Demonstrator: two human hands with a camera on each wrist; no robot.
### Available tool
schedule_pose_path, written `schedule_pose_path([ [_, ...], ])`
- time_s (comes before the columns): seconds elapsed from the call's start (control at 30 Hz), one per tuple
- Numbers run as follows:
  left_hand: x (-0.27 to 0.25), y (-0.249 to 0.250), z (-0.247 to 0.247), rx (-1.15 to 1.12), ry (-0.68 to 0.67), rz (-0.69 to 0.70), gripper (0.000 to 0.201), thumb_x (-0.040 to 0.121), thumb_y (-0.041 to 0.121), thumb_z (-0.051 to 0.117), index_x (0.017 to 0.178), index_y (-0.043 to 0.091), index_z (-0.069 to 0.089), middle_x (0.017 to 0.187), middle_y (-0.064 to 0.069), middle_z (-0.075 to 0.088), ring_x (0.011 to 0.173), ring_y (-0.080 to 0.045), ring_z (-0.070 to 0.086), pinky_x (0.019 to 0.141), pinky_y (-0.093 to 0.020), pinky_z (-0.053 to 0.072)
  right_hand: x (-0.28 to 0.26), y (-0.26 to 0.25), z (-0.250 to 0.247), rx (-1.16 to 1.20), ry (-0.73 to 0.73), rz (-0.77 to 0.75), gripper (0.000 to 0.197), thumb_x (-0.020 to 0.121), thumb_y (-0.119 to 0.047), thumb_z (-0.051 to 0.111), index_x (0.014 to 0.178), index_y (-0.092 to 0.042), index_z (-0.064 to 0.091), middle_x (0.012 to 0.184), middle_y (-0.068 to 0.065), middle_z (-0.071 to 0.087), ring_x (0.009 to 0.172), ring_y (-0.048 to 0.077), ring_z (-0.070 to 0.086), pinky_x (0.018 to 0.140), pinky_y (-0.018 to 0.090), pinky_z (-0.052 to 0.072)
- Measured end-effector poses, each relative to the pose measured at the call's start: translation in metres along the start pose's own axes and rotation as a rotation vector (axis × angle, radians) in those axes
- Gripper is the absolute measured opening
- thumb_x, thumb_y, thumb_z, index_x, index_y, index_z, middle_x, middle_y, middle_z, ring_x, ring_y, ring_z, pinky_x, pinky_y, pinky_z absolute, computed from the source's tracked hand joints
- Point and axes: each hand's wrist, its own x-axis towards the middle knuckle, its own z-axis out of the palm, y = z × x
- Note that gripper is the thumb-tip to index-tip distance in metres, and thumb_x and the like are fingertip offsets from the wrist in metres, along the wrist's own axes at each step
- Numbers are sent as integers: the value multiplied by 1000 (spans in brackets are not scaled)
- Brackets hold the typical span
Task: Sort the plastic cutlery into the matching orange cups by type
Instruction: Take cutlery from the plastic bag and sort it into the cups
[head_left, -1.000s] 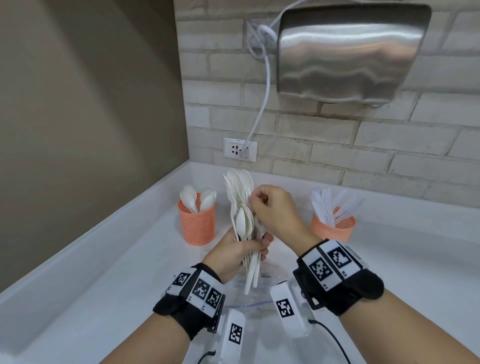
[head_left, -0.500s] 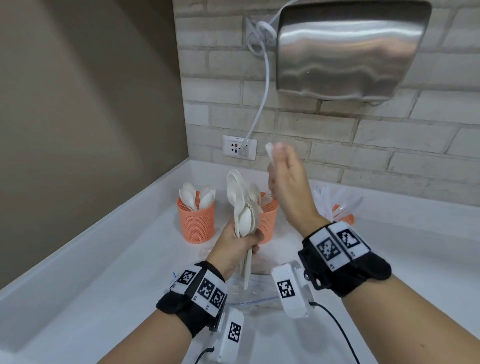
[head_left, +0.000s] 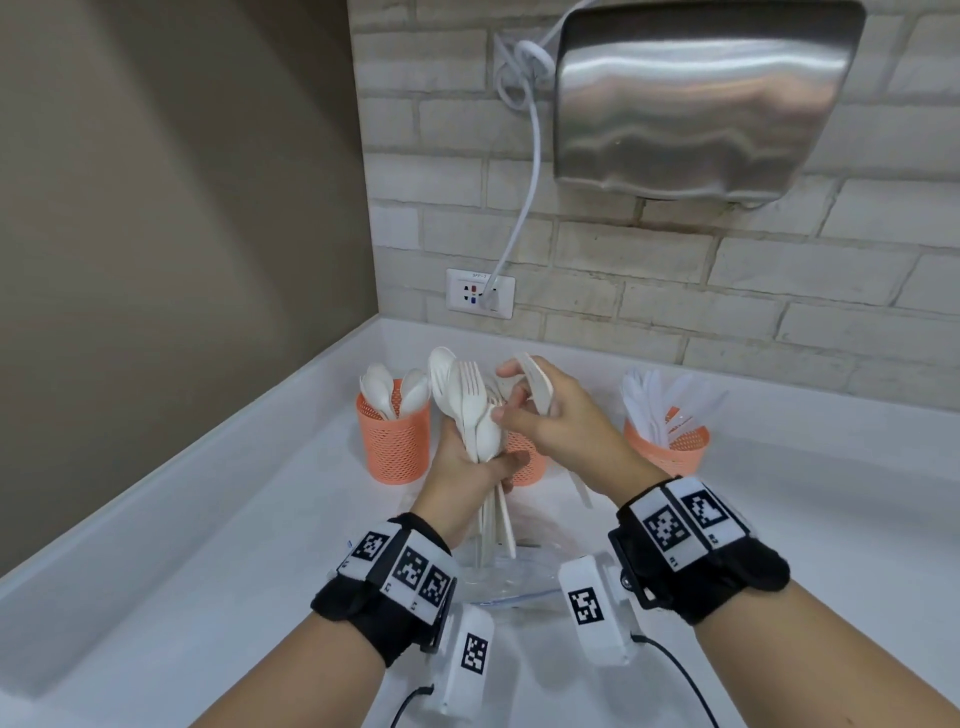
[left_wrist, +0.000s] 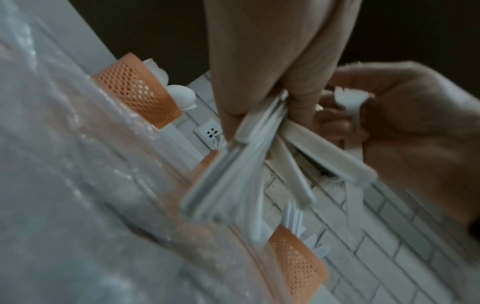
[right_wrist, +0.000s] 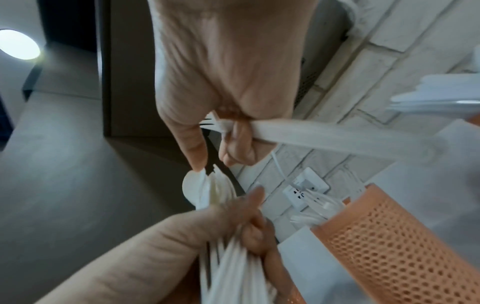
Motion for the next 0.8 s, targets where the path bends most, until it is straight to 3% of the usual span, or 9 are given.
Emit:
schedule_pose_path([
  [0.07,1,2,-2,-50,-56,-52,58,83,0,64,133,12,35,97,-11,57,66,-12,54,56,-25,48,-4,6,-3,28,20,3,17,85,-10,65,98,-19,59,69,-1,51,50,-1,50,48,9,37],
  [0.13,1,5,-2,-91,-132,-100,49,88,10,60,133,7,39,92,-6,59,65,-10,54,59,-24,49,-10,8,-1,17,11,8,12,87,-14,62,99,-14,61,63,-3,53,51,1,54,47,9,39],
  [0.2,-1,8,-2,-114,-210,-116,36,94,9,51,127,0,45,79,4,64,62,-5,56,60,-21,49,-14,9,3,54,5,19,15,89,-14,60,103,-9,60,59,-5,53,45,-1,52,43,10,40],
  [0.27,-4,13,1,-103,-273,-121,32,95,4,44,127,2,46,71,12,67,62,0,60,59,-17,49,-15,12,7,70,27,31,16,88,-11,62,103,-8,59,58,-4,52,45,5,53,42,16,44],
  [0.4,-6,12,1,-59,-299,-135,45,90,6,54,132,19,44,94,7,66,75,-4,59,64,-17,48,-10,19,10,23,123,51,12,85,-4,59,96,-4,58,63,5,57,57,19,58,59,37,54],
  [0.5,-4,9,-2,-153,-272,-179,31,90,11,55,119,18,53,86,2,62,70,-7,56,65,-20,49,-8,22,7,-3,177,49,7,87,-4,56,94,-3,59,75,11,62,65,14,61,63,23,55],
  [0.6,-2,9,-3,-280,-233,-237,27,94,15,50,120,10,55,75,1,62,66,-9,55,62,-23,51,-5,28,8,15,212,93,6,89,-7,53,93,-4,57,89,22,63,76,29,65,73,37,56],
  [0.7,-3,11,-3,-314,-218,-225,32,95,7,44,126,5,51,70,2,66,61,-7,62,58,-22,53,-5,29,13,70,207,132,4,91,-11,53,91,-9,56,82,11,59,64,16,58,58,27,46],
  [0.8,-5,14,-3,-294,-225,-155,34,94,0,44,125,12,50,84,3,74,73,-6,70,63,-20,54,-8,29,15,131,195,141,11,90,-12,58,79,-12,56,67,3,59,54,8,59,49,22,46],
])
